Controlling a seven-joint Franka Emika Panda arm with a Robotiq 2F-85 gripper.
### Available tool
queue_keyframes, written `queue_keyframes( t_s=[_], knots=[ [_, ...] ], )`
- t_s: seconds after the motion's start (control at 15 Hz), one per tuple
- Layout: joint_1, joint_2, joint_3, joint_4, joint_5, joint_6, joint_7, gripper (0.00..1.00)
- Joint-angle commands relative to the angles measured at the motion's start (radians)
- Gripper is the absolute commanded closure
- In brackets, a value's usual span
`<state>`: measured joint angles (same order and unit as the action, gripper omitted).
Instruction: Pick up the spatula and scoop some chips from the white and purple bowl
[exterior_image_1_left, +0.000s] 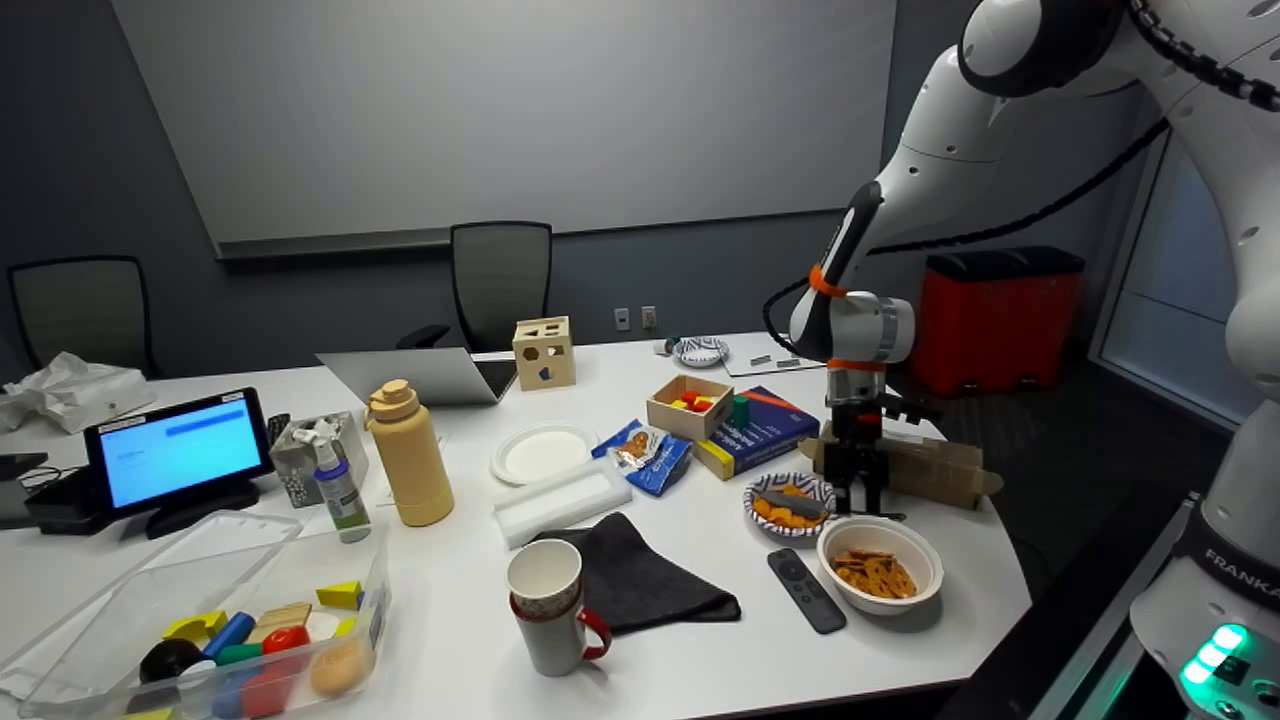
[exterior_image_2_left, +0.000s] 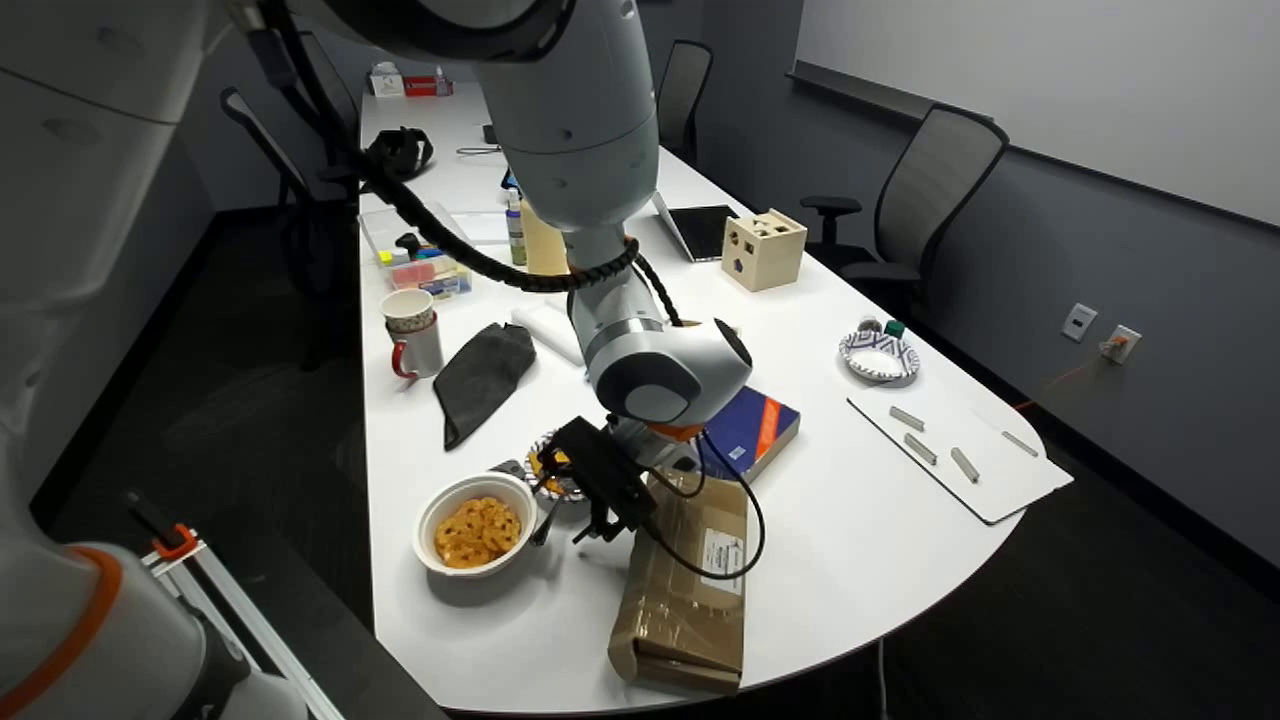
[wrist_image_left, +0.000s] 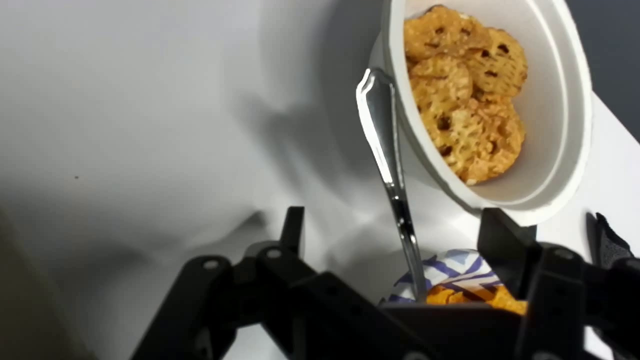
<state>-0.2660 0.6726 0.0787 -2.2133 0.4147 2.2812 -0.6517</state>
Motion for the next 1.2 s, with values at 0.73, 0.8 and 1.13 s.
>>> queue_keyframes(
  t_s=[0.73,0.8,1.13],
  knots=[
    [-0.048,0.009,0.003,0.009,0.002,-0.036,0.047,1.0],
    [-0.051,0.008,0.003,0.009,0.002,-0.037,0.05,0.99],
    [-0.063,-0.013,0.004,0.023,-0.005,-0.098,0.066,0.99]
  ],
)
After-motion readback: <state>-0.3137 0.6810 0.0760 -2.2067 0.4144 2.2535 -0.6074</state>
